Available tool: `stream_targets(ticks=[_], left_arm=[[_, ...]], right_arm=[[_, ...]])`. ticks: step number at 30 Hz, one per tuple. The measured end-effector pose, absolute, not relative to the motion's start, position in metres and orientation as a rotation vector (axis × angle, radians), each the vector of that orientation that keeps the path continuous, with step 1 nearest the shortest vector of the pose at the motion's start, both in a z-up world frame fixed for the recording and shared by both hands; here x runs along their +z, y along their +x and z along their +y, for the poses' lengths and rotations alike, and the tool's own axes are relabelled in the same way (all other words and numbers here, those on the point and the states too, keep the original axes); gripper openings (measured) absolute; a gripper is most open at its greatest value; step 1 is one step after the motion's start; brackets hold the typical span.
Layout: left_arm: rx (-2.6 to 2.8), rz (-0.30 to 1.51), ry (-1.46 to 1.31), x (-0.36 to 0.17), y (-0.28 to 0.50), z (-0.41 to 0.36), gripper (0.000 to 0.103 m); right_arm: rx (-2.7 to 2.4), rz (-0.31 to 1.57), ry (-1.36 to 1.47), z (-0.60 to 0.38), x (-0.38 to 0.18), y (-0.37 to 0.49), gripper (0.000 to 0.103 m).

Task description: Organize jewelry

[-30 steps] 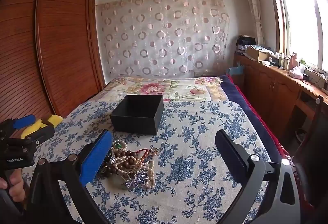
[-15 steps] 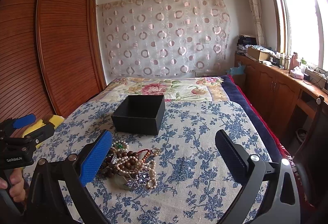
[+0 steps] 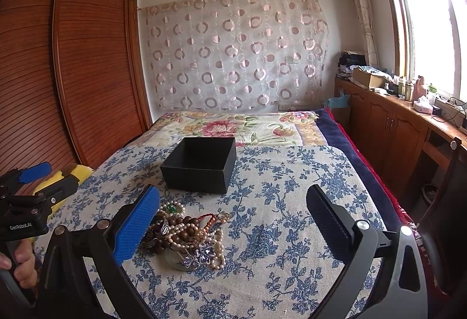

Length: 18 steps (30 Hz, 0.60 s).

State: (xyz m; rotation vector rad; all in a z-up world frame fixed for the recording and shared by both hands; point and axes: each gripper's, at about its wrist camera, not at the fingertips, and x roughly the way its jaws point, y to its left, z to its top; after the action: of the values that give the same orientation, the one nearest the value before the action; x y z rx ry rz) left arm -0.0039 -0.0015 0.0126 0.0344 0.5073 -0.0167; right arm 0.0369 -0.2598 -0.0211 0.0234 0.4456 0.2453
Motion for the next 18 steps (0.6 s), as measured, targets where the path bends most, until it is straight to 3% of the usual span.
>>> stream_targets(ticks=[18], left_arm=[[-0.017,0.506,0.033,0.0121,-0.0046,-0.0005,0.096]], right_arm=[[0.246,0.442,0.025,-0.2604,-0.0209,0.0360,0.102]])
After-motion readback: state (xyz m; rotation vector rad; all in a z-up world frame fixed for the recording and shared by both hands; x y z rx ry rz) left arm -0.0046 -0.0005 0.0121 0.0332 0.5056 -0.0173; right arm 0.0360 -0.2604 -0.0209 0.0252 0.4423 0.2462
